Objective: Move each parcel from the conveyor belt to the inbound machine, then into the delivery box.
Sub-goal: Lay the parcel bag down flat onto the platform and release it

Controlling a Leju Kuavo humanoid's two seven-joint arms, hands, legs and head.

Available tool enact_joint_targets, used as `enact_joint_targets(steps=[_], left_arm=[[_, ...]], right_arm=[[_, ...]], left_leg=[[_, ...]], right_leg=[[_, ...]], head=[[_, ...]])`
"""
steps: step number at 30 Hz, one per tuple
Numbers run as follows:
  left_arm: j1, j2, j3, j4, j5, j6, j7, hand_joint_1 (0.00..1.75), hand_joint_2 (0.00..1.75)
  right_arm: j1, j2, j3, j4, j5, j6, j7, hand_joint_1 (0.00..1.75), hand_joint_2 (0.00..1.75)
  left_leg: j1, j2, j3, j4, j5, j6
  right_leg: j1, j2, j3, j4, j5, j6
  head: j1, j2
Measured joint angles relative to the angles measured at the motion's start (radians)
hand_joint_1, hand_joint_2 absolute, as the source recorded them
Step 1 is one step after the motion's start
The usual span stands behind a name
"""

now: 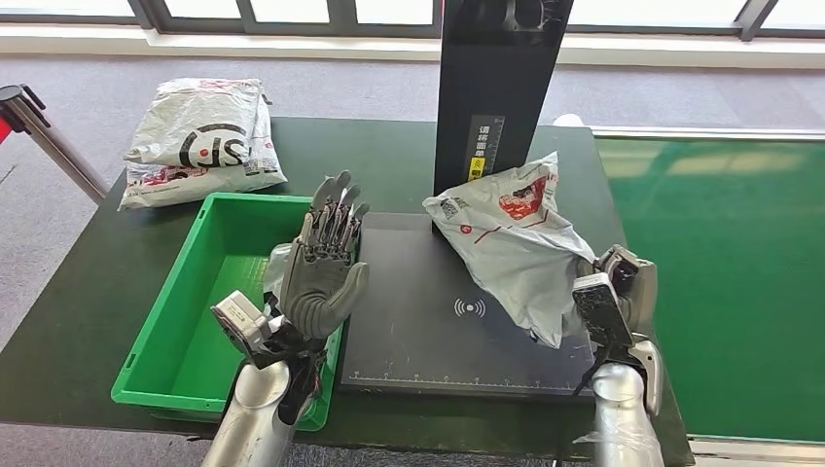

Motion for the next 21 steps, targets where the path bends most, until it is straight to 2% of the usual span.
enact_joint_targets(steps=[5,6,7,9,10,11,14,21], left_arm=[[0.001,0.000,0.000,0.000,-0.005,0.015,0.000,0.00,1.75],[0.001,0.000,0.000,0.000,-0.006,0.017,0.000,0.00,1.75],[0.001,0.000,0.000,0.000,-0.006,0.020,0.000,0.00,1.75],[0.001,0.000,0.000,0.000,-0.006,0.023,0.000,0.00,1.75],[0.001,0.000,0.000,0.000,-0.005,0.024,0.000,0.00,1.75],[0.001,0.000,0.000,0.000,-0.005,0.025,0.000,0.00,1.75],[0.001,0.000,0.000,0.000,-0.002,0.029,0.000,0.00,1.75],[-0.001,0.000,0.000,0.008,0.001,0.038,0.000,0.00,1.75]], right_arm=[[0.000,-0.007,0.053,0.038,-0.011,0.044,0.002,1.75,1.75],[0.000,-0.009,0.061,0.044,-0.011,0.050,0.003,1.58,1.75],[0.000,-0.011,0.067,0.050,-0.009,0.056,0.005,1.14,1.75],[-0.001,-0.017,0.080,0.063,0.006,0.077,0.020,0.27,0.87],[-0.002,-0.021,0.087,0.072,0.020,0.087,0.031,0.00,0.44],[-0.003,-0.026,0.096,0.083,0.036,0.096,0.044,0.00,0.00],[-0.011,-0.038,0.119,0.120,0.061,0.104,0.064,0.00,0.00],[-0.037,-0.056,0.145,0.184,0.023,0.166,0.013,0.00,0.00]], left_leg=[[0.000,0.000,0.000,0.000,0.000,0.000],[0.000,0.000,0.000,0.000,0.000,0.000],[0.000,0.000,0.000,0.000,0.000,0.000],[0.000,0.000,0.000,0.000,0.000,0.000],[0.000,0.000,0.000,0.000,0.000,0.000],[0.000,0.000,0.000,0.000,0.000,0.000],[0.000,0.000,0.000,0.000,0.000,0.000],[0.000,0.000,0.000,0.000,0.000,0.000]], right_leg=[[0.000,0.000,0.000,0.000,0.000,0.000],[0.000,0.000,0.000,0.000,0.000,0.000],[0.000,0.000,0.000,0.000,0.000,0.000],[0.000,0.000,0.000,0.000,0.000,0.000],[0.000,0.000,0.000,0.000,0.000,0.000],[0.000,0.000,0.000,0.000,0.000,0.000],[0.000,0.000,0.000,0.000,0.000,0.000],[0.000,0.000,0.000,0.000,0.000,0.000]], head=[[0.000,0.000],[0.000,0.000],[0.000,0.000],[0.000,0.000],[0.000,0.000],[0.000,0.000],[0.000,0.000],[0.000,0.000]])
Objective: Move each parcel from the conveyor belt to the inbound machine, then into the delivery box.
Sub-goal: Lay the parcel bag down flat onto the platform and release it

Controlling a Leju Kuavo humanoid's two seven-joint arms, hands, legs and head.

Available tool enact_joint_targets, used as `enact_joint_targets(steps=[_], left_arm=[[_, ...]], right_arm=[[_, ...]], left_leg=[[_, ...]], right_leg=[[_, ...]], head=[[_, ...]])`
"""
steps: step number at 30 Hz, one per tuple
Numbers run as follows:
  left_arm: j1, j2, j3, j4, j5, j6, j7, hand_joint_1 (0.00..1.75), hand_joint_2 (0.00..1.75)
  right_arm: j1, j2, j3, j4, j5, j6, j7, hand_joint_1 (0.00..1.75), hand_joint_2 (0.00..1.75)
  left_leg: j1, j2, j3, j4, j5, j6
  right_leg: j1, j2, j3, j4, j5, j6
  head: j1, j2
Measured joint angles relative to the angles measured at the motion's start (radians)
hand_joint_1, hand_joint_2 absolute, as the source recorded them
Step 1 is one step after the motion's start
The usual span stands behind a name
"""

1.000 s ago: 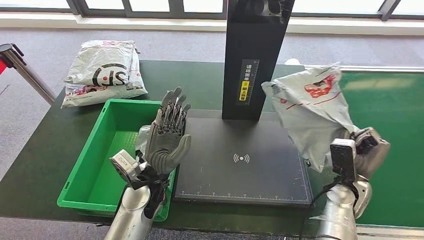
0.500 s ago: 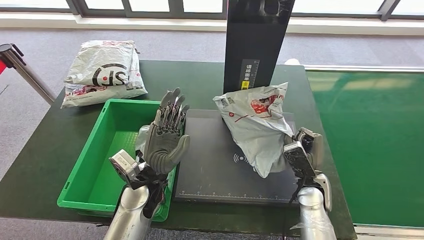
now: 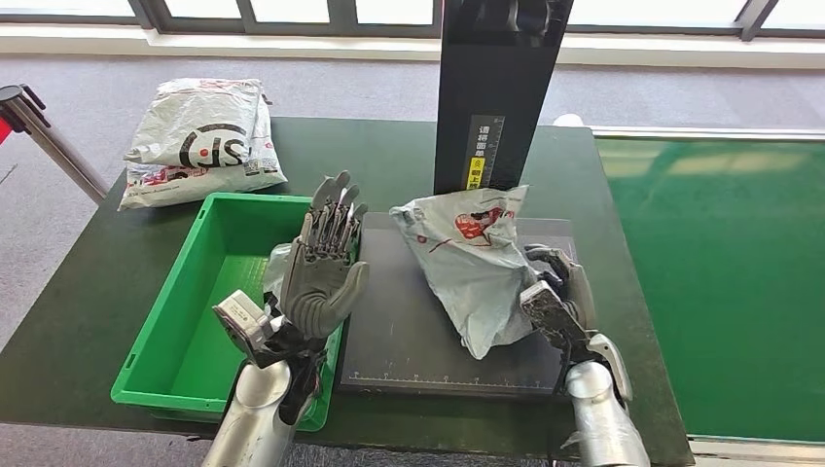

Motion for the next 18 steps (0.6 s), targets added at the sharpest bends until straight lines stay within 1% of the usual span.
enact_joint_targets(steps=[18], left_arm=[[-0.002,0.000,0.000,0.016,0.006,0.001,0.000,0.00,1.75]], right_arm=[[-0.017,-0.016,0.021,0.044,-0.016,0.033,-0.019,0.00,0.00]], left_leg=[[0.000,0.000,0.000,0.000,0.000,0.000]], right_leg=[[0.000,0.000,0.000,0.000,0.000,0.000]], head=[[0.000,0.000]])
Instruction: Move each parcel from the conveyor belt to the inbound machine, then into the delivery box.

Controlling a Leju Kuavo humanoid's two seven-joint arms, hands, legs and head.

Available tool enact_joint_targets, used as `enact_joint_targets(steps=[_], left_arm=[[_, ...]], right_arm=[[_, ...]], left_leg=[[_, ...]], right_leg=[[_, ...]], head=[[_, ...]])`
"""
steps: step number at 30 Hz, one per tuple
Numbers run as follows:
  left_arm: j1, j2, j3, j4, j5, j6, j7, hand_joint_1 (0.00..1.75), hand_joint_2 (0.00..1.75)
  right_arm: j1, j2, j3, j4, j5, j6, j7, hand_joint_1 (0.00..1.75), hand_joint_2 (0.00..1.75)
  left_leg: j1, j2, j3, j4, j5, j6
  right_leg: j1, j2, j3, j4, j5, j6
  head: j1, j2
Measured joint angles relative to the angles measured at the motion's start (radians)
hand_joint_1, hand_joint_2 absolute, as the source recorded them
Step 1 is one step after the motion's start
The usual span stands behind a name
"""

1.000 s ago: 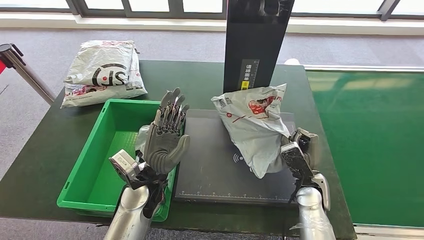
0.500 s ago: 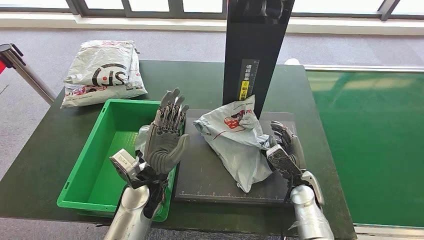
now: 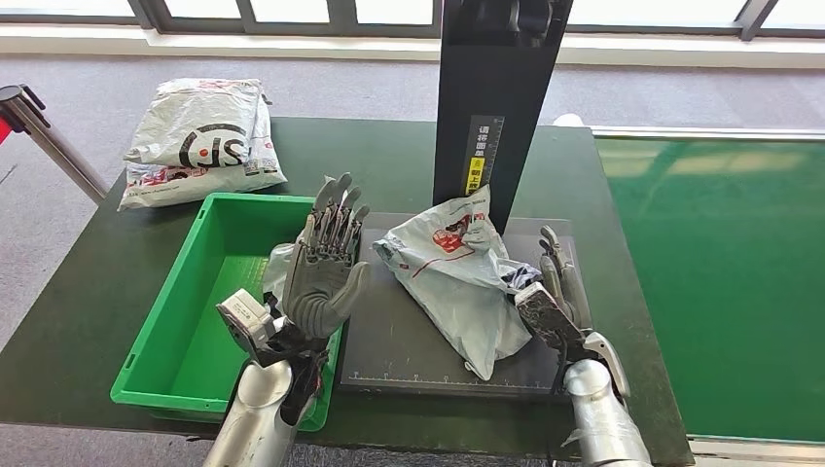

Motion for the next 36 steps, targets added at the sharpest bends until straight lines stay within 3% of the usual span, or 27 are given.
enact_joint_targets(steps=[8,11,13,15,18,21,24,27,31,36], left_arm=[[-0.005,0.000,0.000,0.022,-0.003,0.002,0.000,0.00,1.75],[-0.006,0.000,-0.001,0.033,-0.019,0.010,0.000,0.00,1.75],[-0.011,0.000,-0.011,0.050,-0.048,0.037,0.000,0.00,1.75],[-0.025,-0.002,-0.039,0.093,-0.118,0.117,0.000,0.00,1.75],[-0.088,-0.012,-0.133,0.256,-0.225,0.330,0.012,0.00,1.75],[-0.197,-0.034,-0.294,0.472,-0.211,0.568,0.134,0.00,1.75],[-0.292,-0.054,-0.484,0.630,-0.210,0.723,0.350,0.00,1.75],[-0.350,-0.060,-0.652,0.735,-0.219,0.758,0.498,0.00,1.75],[-0.392,-0.065,-0.812,0.820,-0.228,0.764,0.596,0.00,1.75],[-0.416,-0.068,-0.921,0.876,-0.246,0.767,0.638,0.00,1.75]], right_arm=[[-0.012,-0.014,0.006,0.011,-0.138,0.182,-0.105,0.00,0.00],[0.004,-0.030,0.029,-0.028,-0.249,0.185,-0.113,0.00,0.00],[0.021,-0.044,0.060,-0.087,-0.328,0.073,-0.116,0.00,0.87],[0.034,-0.050,0.086,-0.153,-0.336,-0.149,-0.119,0.00,1.75],[0.039,-0.035,0.101,-0.234,-0.190,-0.517,-0.119,0.00,1.75],[0.051,0.018,0.105,-0.349,0.064,-0.685,-0.120,0.00,1.75],[0.057,0.088,0.069,-0.504,0.239,-0.706,-0.121,0.00,1.75],[0.050,0.129,0.015,-0.628,0.279,-0.710,-0.116,0.00,1.75],[0.049,0.154,-0.023,-0.739,0.346,-0.711,-0.116,0.00,1.75],[0.050,0.167,-0.038,-0.812,0.359,-0.711,-0.117,0.00,1.75]], left_leg=[[0.000,0.000,0.000,0.000,0.000,0.000],[0.000,0.000,0.000,0.000,0.000,0.000],[-0.001,0.000,0.000,0.000,0.000,0.000],[-0.001,0.000,0.000,0.000,0.000,0.000],[-0.001,0.000,0.000,0.001,0.000,0.000],[-0.001,0.002,0.000,0.001,0.000,0.000],[-0.001,0.004,0.000,0.001,0.000,0.000],[-0.001,0.004,0.000,0.001,0.001,0.000],[-0.001,0.006,0.000,0.001,0.000,0.000],[-0.001,0.006,0.000,0.001,0.000,0.000]], right_leg=[[0.000,0.000,0.000,0.000,0.000,0.000],[0.000,0.000,0.000,0.000,0.000,0.000],[-0.001,0.000,-0.001,0.000,0.000,0.000],[-0.001,0.000,-0.001,0.000,0.000,0.000],[-0.001,0.001,-0.001,-0.001,0.001,0.000],[-0.002,0.003,-0.003,0.000,0.002,0.001],[-0.001,0.005,-0.003,0.000,0.003,0.000],[-0.001,0.004,-0.003,0.000,0.003,0.000],[-0.002,0.006,-0.003,0.000,0.003,0.000],[-0.002,0.006,-0.003,0.000,0.003,0.000]], head=[[0.000,0.000],[0.000,0.000],[0.000,0.000],[0.000,0.000],[0.000,0.000],[0.000,0.000],[0.000,0.000],[0.000,0.000],[0.000,0.000],[0.000,0.000]])
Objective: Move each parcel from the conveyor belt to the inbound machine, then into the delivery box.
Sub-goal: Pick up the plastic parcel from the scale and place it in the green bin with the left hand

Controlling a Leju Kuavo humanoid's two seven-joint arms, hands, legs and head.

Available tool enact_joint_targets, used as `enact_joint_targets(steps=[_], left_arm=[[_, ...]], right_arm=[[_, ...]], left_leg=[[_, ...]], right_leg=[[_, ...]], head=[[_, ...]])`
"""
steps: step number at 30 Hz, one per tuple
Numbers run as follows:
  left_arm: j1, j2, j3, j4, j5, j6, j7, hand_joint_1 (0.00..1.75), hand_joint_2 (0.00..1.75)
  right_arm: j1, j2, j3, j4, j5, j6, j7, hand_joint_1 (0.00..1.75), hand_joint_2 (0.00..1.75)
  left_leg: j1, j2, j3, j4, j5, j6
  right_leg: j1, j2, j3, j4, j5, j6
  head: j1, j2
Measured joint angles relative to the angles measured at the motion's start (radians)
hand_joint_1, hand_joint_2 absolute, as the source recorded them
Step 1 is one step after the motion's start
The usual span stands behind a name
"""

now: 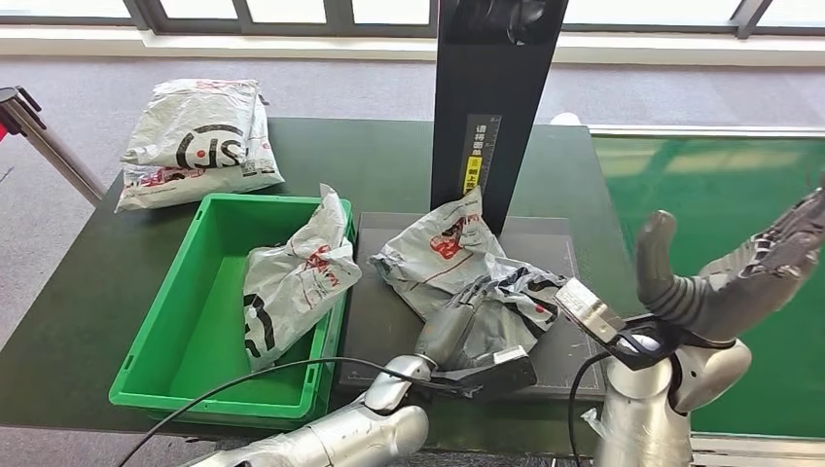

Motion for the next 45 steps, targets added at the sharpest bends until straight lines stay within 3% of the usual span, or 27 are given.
enact_joint_targets(steps=[15,20,21,24,25,34,45], left_arm=[[-0.019,-0.005,-0.067,0.052,-0.004,0.000,0.002,0.00,1.75],[-0.025,-0.005,-0.085,0.062,-0.026,-0.005,0.056,0.00,1.75],[-0.025,-0.005,-0.090,0.066,-0.035,-0.012,0.074,0.07,1.75],[-0.026,-0.005,-0.119,0.086,-0.080,-0.060,0.146,1.38,1.75],[-0.025,-0.005,-0.132,0.093,-0.096,-0.076,0.166,1.75,1.75],[-0.039,-0.005,-0.202,0.133,-0.216,-0.118,0.276,1.75,1.75],[-0.046,-0.005,-0.232,0.152,-0.279,-0.134,0.316,1.75,1.75]], right_arm=[[0.000,0.004,-0.006,-0.045,0.000,0.000,0.000,0.00,1.75],[0.000,0.004,-0.006,-0.048,0.000,0.000,0.000,0.00,1.75],[0.000,0.004,-0.006,-0.050,0.001,0.000,0.000,0.00,1.75],[0.000,0.005,-0.006,-0.057,0.002,0.000,0.000,0.00,1.75],[0.000,0.005,-0.006,-0.059,0.001,0.000,0.000,0.00,1.75],[0.003,0.005,-0.006,-0.080,-0.011,0.004,0.000,0.00,1.75],[0.012,0.005,-0.006,-0.110,-0.002,0.006,0.000,0.00,1.75]], left_leg=[[0.000,0.000,0.000,0.000,0.000,0.000],[0.000,0.000,0.000,0.000,0.000,0.000],[0.000,0.000,0.000,0.000,0.000,0.000],[0.000,0.000,0.000,0.000,0.000,0.000],[0.000,0.000,0.000,0.000,0.000,0.000],[0.000,0.000,0.003,0.000,0.000,0.000],[0.000,0.000,0.010,-0.001,0.000,0.000]], right_leg=[[0.000,0.000,0.000,0.000,0.000,0.000],[0.000,0.000,0.000,0.000,0.000,0.000],[0.000,0.000,0.000,0.000,0.000,0.000],[0.000,0.000,0.000,0.000,0.000,0.000],[0.000,0.000,0.000,0.000,0.000,0.000],[0.000,0.000,0.004,0.000,0.000,0.000],[0.000,0.000,0.010,0.000,-0.001,0.000]], head=[[0.000,0.000],[0.000,0.000],[0.000,0.000],[0.000,0.000],[0.000,0.000],[0.000,0.000],[0.000,0.000]])
